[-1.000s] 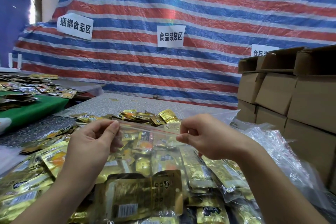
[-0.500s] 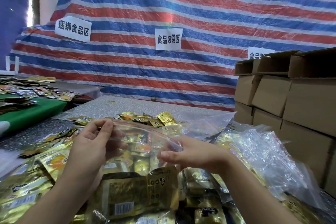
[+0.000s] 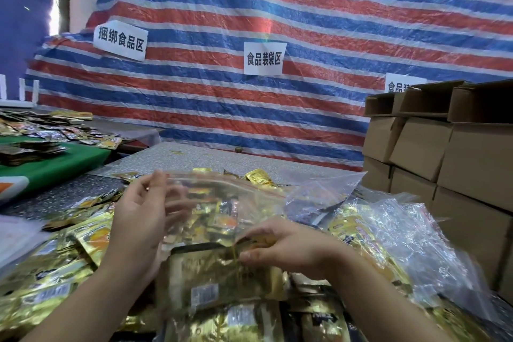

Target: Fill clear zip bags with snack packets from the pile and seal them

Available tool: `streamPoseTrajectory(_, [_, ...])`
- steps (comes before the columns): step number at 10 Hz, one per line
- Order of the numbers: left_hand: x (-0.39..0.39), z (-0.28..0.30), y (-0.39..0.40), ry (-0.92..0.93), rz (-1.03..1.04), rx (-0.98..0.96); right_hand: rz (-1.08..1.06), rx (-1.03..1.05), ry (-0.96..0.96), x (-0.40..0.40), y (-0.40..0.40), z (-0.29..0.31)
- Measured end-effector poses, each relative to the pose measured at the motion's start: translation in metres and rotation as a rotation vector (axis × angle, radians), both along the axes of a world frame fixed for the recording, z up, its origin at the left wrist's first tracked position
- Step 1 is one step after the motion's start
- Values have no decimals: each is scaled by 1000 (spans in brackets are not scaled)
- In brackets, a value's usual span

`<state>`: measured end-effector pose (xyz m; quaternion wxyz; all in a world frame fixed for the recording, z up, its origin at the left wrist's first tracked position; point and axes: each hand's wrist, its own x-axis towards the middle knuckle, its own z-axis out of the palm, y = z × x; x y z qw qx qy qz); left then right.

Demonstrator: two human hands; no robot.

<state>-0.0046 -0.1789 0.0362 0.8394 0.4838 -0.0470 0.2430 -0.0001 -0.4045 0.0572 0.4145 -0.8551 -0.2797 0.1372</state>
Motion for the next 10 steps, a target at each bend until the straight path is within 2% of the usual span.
streamPoseTrajectory(1, [1,2,1,-6,121,46,-161,186,80,1,-18,9])
streamPoseTrajectory(2, [1,2,0,21,165,95,-391,561,139,12,-36,26])
streamPoseTrajectory(3, [1,-1,-3,43,122,159,-652,791,86,36,-66,42])
streamPoseTrajectory(4, [1,-6,-7,73,99,234,-1030,496,-160,65,-94,33])
streamPoseTrajectory(5, [2,-12,-11,88,88,285,-1241,-301,-401,74,-109,4])
streamPoseTrajectory(6, [3,-14,-15,102,79,325,-1324,-391,-565,76,-113,-11])
streamPoseTrajectory(7, [6,-16,-13,105,80,339,-1300,-381,-739,76,-104,-12])
streamPoseTrajectory(9, [10,-19,-12,128,76,357,-1060,-520,-1012,66,-87,-9])
streamPoseTrajectory(10, [8,-20,-14,158,41,388,-974,-444,-1152,49,-74,-15])
